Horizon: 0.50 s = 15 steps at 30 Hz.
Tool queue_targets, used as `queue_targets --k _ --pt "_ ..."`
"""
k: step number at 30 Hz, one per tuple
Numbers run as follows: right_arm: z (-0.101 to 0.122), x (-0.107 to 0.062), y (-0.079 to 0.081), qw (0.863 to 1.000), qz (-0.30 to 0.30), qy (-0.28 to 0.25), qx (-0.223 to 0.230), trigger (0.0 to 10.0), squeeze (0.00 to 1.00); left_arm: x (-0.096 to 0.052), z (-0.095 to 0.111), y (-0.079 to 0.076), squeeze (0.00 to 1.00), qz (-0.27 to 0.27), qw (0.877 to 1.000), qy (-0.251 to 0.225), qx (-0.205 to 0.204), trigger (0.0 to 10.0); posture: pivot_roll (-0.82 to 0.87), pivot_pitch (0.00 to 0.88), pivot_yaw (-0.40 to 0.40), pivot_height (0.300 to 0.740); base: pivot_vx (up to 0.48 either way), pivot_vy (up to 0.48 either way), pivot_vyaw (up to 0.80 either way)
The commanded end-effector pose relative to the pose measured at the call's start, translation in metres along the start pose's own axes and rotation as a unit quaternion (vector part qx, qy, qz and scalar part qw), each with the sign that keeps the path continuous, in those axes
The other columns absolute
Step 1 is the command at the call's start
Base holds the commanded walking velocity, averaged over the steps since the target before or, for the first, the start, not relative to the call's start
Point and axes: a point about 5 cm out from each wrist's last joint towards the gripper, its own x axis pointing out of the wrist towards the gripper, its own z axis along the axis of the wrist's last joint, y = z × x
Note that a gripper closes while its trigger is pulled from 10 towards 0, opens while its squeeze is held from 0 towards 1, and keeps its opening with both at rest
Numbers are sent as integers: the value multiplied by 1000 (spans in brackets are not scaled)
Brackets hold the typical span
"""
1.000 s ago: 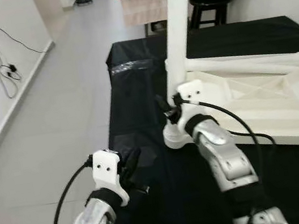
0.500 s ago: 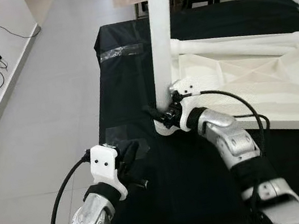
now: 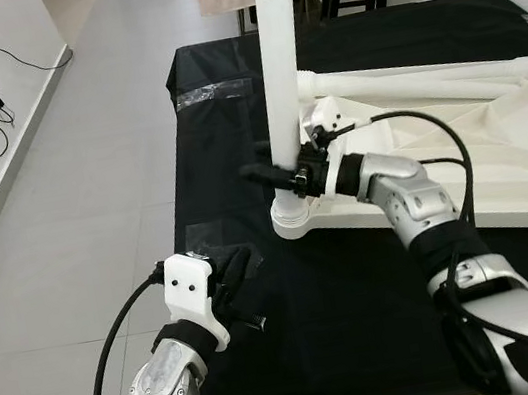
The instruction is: Building children table
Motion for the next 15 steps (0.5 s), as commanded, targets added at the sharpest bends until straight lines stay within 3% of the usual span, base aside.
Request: queue_targets --k 1,5,7,9,10,11,12,14,15 --pt "-13 5 7 1000 17 11 17 0 0 -3 -4 1 0 5 1000 7 -5 10000 38 149 -10 740 0 0 0" --pt "-19 -1 4 999 -23 28 12 0 0 -3 -4 1 0 4 1000 8 -6 10000 35 150 -11 740 0 0 0" --pt "-27 -7 -1 995 -90 45 13 0 0 -4 -5 1 0 3 1000 9 -6 10000 27 149 -16 740 0 0 0" --pt "-43 -12 -1 979 -186 78 29 0 0 -5 -5 2 0 3 1000 10 -6 10000 22 154 -16 740 0 0 0" --pt "-43 -12 -1 979 -186 78 29 0 0 -5 -5 2 0 3 1000 10 -6 10000 22 154 -16 740 0 0 0" --pt "-60 -17 8 947 -305 98 28 0 0 -5 -5 3 0 3 1000 10 -6 10000 17 161 -9 740 0 0 0" --pt "-60 -17 8 947 -305 98 28 0 0 -5 -5 3 0 3 1000 10 -6 10000 17 161 -9 740 0 0 0" --pt "-77 -15 47 928 -359 92 46 0 0 -4 -4 5 0 4 1000 11 -6 10000 28 168 -2 740 0 0 0" --pt "-81 -11 59 930 -354 85 57 0 0 -4 -4 6 0 4 1000 12 -5 10000 12 157 6 740 0 0 0"
